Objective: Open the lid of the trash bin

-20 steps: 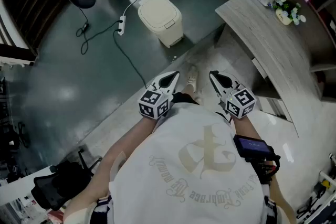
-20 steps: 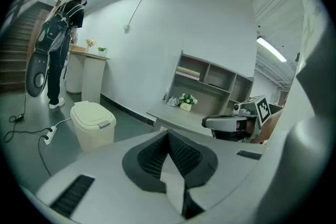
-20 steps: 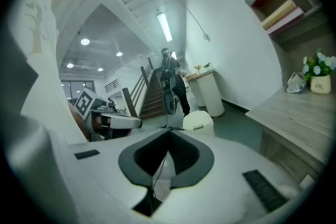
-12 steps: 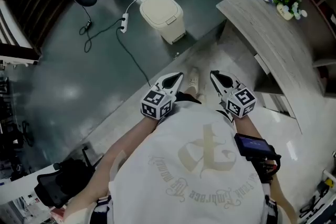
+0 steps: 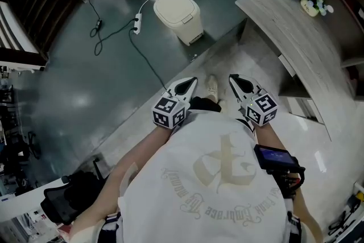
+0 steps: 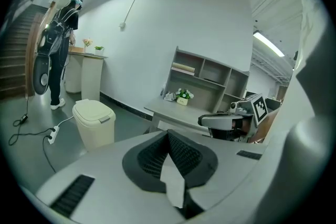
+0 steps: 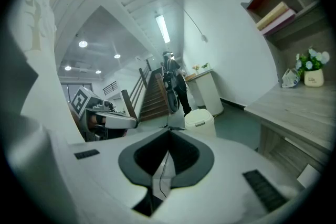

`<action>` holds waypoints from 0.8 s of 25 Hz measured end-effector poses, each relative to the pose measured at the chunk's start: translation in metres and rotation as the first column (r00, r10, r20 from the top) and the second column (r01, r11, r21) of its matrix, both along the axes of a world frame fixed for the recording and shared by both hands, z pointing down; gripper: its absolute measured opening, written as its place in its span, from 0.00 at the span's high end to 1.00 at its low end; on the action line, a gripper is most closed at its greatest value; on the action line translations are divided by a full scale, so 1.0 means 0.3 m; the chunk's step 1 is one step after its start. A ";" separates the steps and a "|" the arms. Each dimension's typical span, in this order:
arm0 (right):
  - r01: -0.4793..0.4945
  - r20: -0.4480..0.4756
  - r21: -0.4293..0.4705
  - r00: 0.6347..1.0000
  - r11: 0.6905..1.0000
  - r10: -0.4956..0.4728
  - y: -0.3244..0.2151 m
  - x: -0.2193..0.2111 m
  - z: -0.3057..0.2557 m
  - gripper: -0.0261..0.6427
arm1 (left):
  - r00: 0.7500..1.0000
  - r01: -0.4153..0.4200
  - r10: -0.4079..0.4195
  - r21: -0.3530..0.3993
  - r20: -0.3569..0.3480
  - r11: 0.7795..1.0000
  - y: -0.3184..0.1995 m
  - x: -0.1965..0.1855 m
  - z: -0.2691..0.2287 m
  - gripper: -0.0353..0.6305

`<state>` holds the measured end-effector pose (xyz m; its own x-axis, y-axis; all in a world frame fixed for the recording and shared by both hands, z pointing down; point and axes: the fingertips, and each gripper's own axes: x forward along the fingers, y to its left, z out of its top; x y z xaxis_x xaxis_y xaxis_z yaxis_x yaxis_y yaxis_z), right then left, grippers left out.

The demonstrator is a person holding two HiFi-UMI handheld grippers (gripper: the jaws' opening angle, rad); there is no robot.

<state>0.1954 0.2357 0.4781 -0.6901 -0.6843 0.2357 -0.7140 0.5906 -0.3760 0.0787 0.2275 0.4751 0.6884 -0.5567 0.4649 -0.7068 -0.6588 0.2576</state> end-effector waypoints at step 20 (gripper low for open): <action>0.045 0.018 -0.022 0.999 0.999 -0.044 -0.013 -0.102 0.037 0.95 | 0.997 0.067 -0.067 0.000 0.026 0.998 0.031 -0.130 0.008 0.93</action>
<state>0.1650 0.2319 0.4892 -0.7241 -0.6473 0.2382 -0.6802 0.6129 -0.4022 0.0397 0.2368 0.4774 0.6370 -0.6011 0.4826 -0.7560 -0.6095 0.2388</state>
